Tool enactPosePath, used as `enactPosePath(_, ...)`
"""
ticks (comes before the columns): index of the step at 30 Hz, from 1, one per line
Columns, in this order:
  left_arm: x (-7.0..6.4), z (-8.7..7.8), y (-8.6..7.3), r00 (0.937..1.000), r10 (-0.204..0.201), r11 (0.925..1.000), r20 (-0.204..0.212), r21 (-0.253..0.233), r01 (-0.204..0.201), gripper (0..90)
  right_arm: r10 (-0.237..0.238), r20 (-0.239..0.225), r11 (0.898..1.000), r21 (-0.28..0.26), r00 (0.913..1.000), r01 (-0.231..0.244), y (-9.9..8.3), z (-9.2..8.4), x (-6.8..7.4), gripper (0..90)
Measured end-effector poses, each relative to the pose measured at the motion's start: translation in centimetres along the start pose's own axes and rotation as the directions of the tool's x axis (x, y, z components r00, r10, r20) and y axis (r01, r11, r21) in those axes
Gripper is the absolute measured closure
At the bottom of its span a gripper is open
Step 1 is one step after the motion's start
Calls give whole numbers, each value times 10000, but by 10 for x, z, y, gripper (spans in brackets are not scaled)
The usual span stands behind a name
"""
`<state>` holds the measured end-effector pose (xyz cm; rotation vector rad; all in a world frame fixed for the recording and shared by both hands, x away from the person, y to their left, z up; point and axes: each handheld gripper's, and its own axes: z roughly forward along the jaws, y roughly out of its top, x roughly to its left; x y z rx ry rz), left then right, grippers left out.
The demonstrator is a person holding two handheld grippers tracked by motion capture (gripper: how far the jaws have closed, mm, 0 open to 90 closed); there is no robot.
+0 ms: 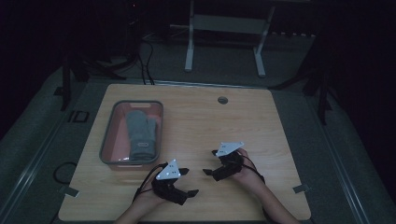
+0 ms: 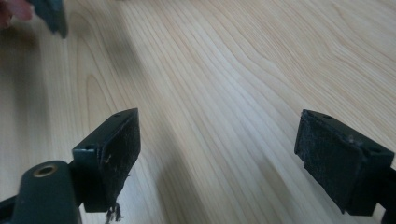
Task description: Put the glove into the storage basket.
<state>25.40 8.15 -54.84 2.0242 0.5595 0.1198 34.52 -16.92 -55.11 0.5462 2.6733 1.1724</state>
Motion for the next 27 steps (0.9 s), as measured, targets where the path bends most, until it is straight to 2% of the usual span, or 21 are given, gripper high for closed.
enactPosePath(7,0,8,-2,10000,29,10000,71,-9,-28,161,50,598,10000,-58,9982,-46,-22,-15,-1,143)
enactPosePath(10,-1,11,-2,9998,117,9998,156,145,-119,161,46,703,9997,-259,9975,-28,-31,-24,-2,144)
enactPosePath(15,-4,13,-2,9996,113,9999,263,57,-115,161,23,863,9989,-463,9963,17,-43,-34,-3,144)
enactPosePath(19,-5,14,-2,9993,149,9999,347,75,-151,161,-269,920,9966,-751,9954,338,-47,-36,-2,143)
enactPosePath(23,-6,14,-2,9998,111,9997,149,215,-114,161,-374,973,9969,-649,9946,438,-47,-35,-2,143)
enactPosePath(27,-8,15,-3,9994,229,9994,261,260,-235,161,-396,922,9973,-580,9950,451,-46,-34,-2,143)
